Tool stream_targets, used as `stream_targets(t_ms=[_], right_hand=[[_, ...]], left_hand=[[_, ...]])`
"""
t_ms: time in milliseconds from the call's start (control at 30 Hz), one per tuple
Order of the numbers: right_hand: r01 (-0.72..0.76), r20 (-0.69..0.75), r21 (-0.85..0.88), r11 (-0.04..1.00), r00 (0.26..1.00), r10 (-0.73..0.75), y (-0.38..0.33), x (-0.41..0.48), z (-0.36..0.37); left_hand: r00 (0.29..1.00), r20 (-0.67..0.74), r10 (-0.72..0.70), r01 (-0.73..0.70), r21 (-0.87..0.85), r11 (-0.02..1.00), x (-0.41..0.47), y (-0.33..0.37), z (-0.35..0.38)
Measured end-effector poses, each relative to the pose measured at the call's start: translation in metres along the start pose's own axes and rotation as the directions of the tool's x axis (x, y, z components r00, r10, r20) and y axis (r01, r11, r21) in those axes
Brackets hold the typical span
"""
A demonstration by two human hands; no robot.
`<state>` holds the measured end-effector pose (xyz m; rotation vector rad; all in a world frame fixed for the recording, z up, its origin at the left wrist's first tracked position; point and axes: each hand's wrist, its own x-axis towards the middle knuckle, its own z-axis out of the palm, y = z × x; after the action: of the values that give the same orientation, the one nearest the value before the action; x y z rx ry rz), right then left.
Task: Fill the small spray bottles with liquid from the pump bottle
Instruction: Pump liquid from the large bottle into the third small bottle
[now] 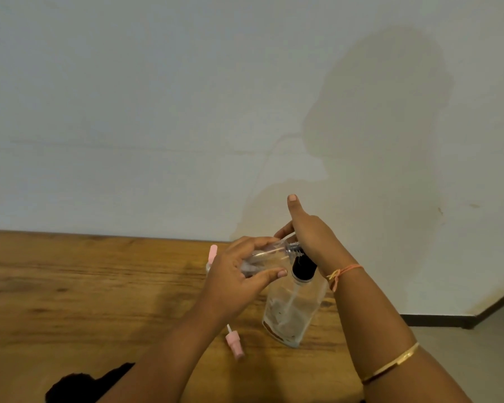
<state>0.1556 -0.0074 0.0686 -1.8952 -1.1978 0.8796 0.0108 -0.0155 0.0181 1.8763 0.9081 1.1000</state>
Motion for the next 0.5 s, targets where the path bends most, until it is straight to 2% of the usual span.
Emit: stream_targets(t_ms=[133, 400, 500], right_hand=[[0.038, -0.013, -0.033, 0.999, 0.999, -0.038, -0.006, 0.003, 0.0], [0.002, -0.04, -0.07, 0.998, 0.999, -0.005, 0.006, 0.001, 0.002], [0.032, -0.052, -0.025, 0.999, 0.998, -0.033, 0.002, 0.002, 0.003]], left_hand=[[0.999, -0.024, 0.024, -0.025, -0.025, 0.999, 0.002, 0.0, -0.001], [1.0, 0.006, -0.003, 0.003, 0.011, 1.0, -0.001, -0.002, 0.002], [1.0, -0.004, 0.003, -0.003, -0.018, 1.0, 0.0, 0.0, 0.001]])
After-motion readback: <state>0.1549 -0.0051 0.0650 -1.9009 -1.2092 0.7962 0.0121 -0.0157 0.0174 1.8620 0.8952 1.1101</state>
